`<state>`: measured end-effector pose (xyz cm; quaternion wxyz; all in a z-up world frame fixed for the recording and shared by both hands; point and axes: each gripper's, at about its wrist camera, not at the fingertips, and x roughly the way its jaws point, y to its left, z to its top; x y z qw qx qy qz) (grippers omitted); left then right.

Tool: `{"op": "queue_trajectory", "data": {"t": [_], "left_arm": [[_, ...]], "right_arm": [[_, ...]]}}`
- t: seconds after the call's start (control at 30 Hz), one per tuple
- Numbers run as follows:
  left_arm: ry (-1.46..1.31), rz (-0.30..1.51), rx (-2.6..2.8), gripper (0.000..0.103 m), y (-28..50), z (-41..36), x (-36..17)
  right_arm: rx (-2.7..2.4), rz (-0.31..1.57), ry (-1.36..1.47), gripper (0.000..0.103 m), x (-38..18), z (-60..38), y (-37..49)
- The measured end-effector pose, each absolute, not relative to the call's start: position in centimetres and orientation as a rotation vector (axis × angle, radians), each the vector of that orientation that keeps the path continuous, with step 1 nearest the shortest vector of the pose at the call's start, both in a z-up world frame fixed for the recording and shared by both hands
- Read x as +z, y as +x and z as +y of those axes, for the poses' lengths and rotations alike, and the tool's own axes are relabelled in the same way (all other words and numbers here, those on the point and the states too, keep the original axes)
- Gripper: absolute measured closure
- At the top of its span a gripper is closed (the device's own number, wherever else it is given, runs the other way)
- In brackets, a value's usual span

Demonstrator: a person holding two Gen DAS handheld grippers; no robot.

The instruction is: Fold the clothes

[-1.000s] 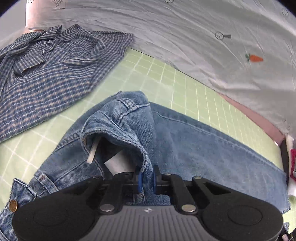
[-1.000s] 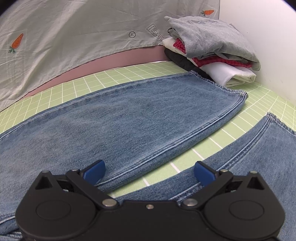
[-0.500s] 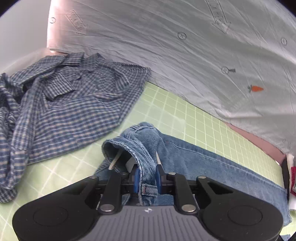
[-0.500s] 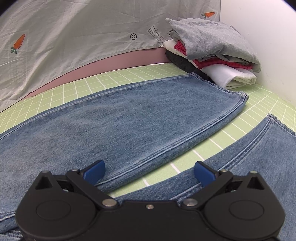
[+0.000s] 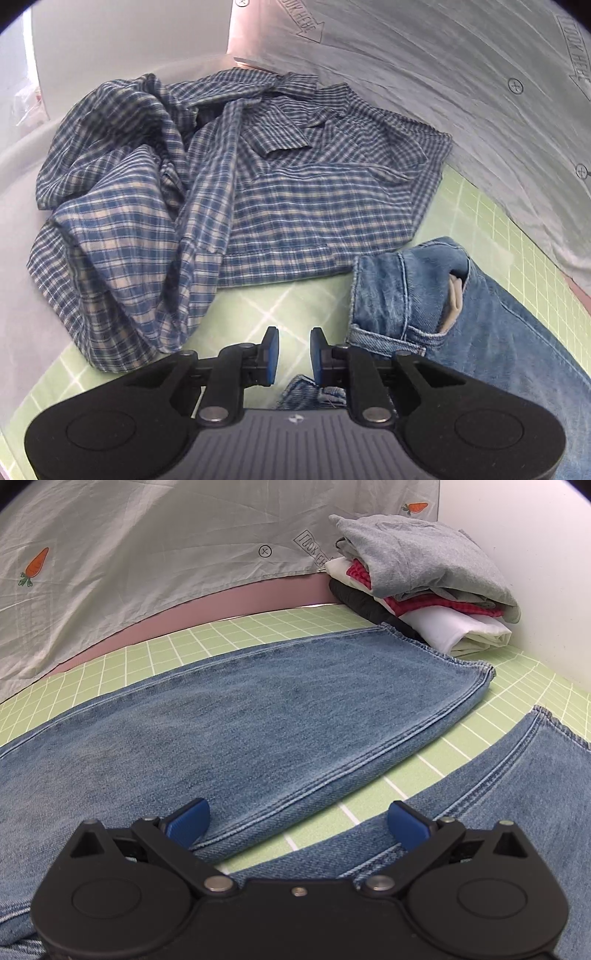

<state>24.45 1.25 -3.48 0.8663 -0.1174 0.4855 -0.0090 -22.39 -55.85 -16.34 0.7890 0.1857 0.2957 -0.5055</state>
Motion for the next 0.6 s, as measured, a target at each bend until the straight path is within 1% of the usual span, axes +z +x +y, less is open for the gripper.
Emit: {"op": "queue_trajectory", "data": {"t": [0.2, 0.33, 0.4, 0.47, 0.6], "left_arm": [[-0.199, 1.066, -0.079, 0.083, 26.0, 1.0, -5.4], [-0.216, 1.062, -0.134, 0.083, 27.2, 0.4, -6.1], [-0.218, 1.053, -0.160, 0.084, 27.7, -0.2, -6.0], [-0.236, 1.034, -0.190, 0.086, 27.8, -0.7, -5.5], [-0.238, 0.988, -0.283, 0.086, 26.9, -3.0, -4.0]], "right_arm": [[-1.096, 0.633, 0.401, 0.000, -16.4, -55.7, -22.4], [-1.095, 0.642, 0.405, 0.000, -16.3, -55.8, -22.4], [-1.095, 0.643, 0.407, 0.000, -16.3, -55.8, -22.3], [-1.096, 0.643, 0.407, 0.000, -16.3, -55.8, -22.3], [-1.100, 0.642, 0.409, 0.000, -16.3, -55.8, -22.3]]}}
